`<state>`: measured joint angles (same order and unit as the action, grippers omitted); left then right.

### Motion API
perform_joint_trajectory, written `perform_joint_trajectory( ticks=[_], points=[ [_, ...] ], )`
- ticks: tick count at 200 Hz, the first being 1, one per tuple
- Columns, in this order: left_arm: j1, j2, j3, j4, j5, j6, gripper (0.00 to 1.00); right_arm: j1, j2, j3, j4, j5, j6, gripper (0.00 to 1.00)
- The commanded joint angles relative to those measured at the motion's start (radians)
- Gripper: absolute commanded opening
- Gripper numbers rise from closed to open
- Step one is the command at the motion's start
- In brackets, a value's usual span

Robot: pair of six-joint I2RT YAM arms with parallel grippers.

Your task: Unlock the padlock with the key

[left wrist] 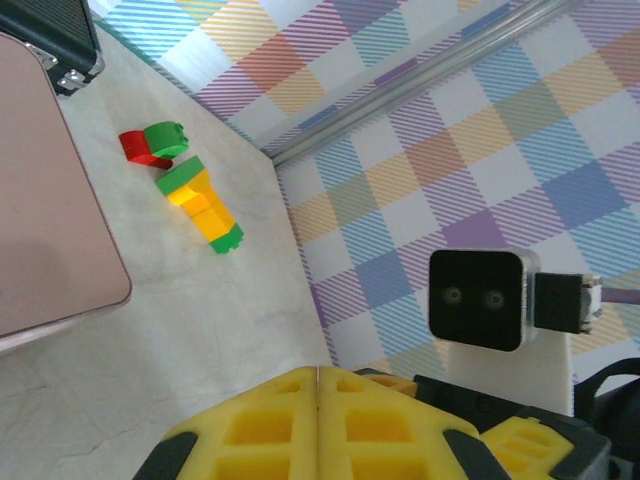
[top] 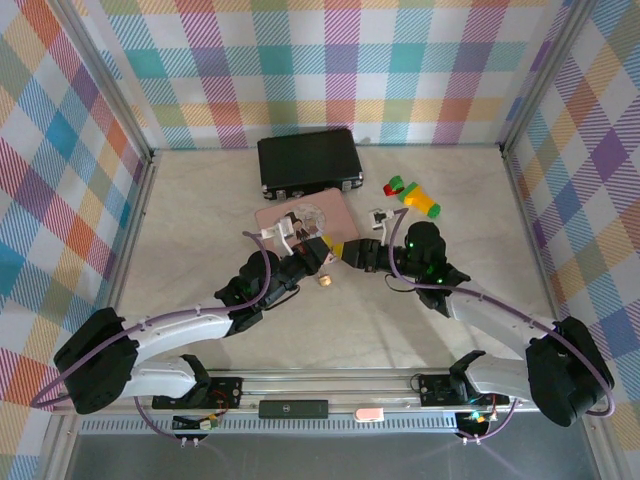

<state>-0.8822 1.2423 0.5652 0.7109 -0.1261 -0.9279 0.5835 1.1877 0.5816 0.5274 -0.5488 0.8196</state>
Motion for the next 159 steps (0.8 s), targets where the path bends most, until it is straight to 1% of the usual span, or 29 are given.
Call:
perform_joint_trajectory(
  ticks=[1, 20, 24, 35, 88, 102, 108, 116, 123, 148, 159],
  points=[
    [-0.011, 0.018, -0.014, 0.105, -0.018, -0.026, 0.00, 0.007, 0.019, -0.023, 0.088, 0.007, 0.029, 0.39],
    [-0.012, 0.035, -0.018, 0.142, -0.019, -0.040, 0.00, 0.009, 0.036, -0.022, 0.096, 0.000, 0.039, 0.37],
    [-0.014, 0.040, -0.019, 0.148, -0.019, -0.042, 0.00, 0.009, 0.039, -0.024, 0.132, -0.004, 0.042, 0.36],
    [-0.017, 0.048, -0.021, 0.162, -0.021, -0.049, 0.00, 0.010, 0.047, -0.024, 0.160, -0.011, 0.051, 0.33],
    [-0.024, 0.073, -0.042, 0.226, -0.049, -0.073, 0.00, 0.013, 0.060, -0.028, 0.206, -0.016, 0.076, 0.18],
    [-0.029, 0.078, -0.046, 0.245, -0.062, -0.076, 0.00, 0.013, 0.069, -0.027, 0.221, -0.025, 0.091, 0.19],
    [-0.031, 0.082, -0.049, 0.255, -0.067, -0.077, 0.00, 0.014, 0.072, -0.028, 0.227, -0.026, 0.097, 0.21],
    [-0.033, 0.085, -0.053, 0.268, -0.076, -0.080, 0.00, 0.015, 0.074, -0.032, 0.231, -0.023, 0.104, 0.27],
    [-0.034, 0.086, -0.056, 0.281, -0.084, -0.080, 0.00, 0.015, 0.076, -0.037, 0.237, -0.018, 0.107, 0.30],
    [-0.041, 0.094, -0.072, 0.326, -0.117, -0.083, 0.00, 0.017, 0.073, -0.051, 0.259, -0.011, 0.126, 0.30],
    [-0.044, 0.099, -0.076, 0.341, -0.126, -0.087, 0.00, 0.020, 0.072, -0.055, 0.267, -0.011, 0.130, 0.27]
  ],
)
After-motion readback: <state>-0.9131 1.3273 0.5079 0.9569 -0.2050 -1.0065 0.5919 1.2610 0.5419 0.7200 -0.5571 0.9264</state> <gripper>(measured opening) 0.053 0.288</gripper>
